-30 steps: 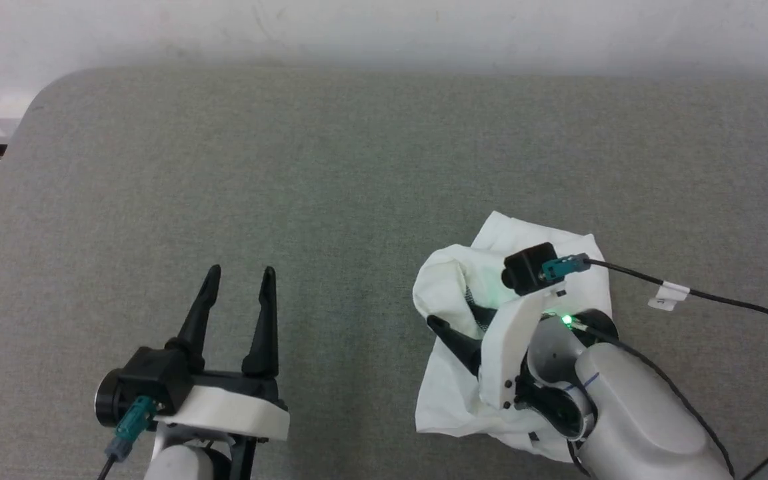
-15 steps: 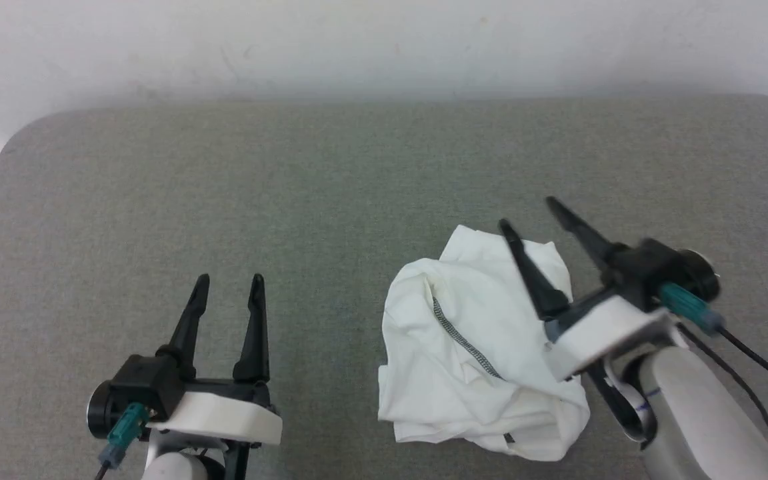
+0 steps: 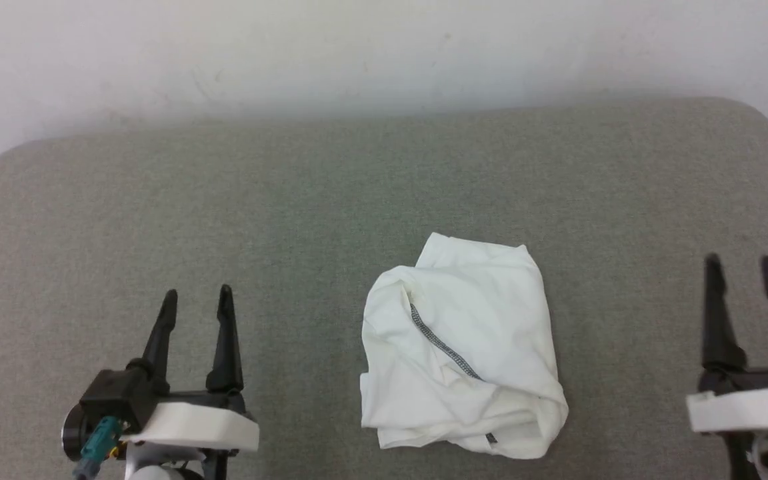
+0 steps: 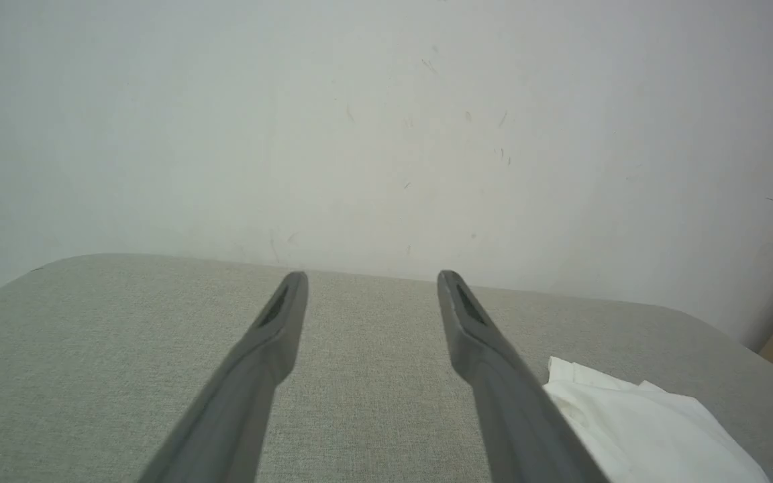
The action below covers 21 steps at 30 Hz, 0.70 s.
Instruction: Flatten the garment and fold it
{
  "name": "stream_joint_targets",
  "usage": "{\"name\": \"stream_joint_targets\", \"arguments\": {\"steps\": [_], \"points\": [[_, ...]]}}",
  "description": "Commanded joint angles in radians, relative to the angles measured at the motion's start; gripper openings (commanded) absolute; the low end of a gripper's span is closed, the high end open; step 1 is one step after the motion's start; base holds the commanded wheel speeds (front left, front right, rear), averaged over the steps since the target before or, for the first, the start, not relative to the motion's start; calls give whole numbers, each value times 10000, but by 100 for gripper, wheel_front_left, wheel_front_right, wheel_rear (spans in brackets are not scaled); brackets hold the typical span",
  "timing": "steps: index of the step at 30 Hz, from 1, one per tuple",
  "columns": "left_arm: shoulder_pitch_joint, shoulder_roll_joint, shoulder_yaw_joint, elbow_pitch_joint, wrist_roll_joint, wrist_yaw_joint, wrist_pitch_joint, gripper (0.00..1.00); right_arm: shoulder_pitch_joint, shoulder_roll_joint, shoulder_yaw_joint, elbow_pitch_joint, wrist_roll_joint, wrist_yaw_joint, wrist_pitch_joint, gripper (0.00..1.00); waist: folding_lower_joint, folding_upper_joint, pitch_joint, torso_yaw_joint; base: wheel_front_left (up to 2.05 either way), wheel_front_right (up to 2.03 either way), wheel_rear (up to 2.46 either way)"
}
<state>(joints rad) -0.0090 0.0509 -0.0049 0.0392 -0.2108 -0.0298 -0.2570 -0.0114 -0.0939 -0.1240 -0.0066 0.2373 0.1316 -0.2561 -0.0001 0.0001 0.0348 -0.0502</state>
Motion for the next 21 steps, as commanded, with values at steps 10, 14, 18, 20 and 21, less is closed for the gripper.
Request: {"name": "stream_joint_targets", "arguments": {"steps": [10,14,18,20,21], "points": [[-197,-7,773,-270,-119,-76,-47,100,676,-442,-1320,-203,1163,-9,1663,100,1,-1,711,236,0,0,0],[-444,-7,904,-340,-81,-278,-47,100,237,-1205,-1464,478,2308,-9,3245,100,1,-1,1065,551,0,0,0],[-621,-7,838,-461,-160,-388,-47,100,-206,-1948,-1520,1367,3640,-9,5320,100,1,-1,1255,894,0,0,0],[-651,-7,749,-496,-226,-403,-47,100,-493,-2097,-1561,1794,4293,-9,6250,100,1,-1,1298,1042,0,0,0],[-667,-7,702,-510,-267,-389,-47,100,-629,-2104,-1559,1992,4610,-9,6731,100,1,-1,1322,1122,0,0,0]]}}
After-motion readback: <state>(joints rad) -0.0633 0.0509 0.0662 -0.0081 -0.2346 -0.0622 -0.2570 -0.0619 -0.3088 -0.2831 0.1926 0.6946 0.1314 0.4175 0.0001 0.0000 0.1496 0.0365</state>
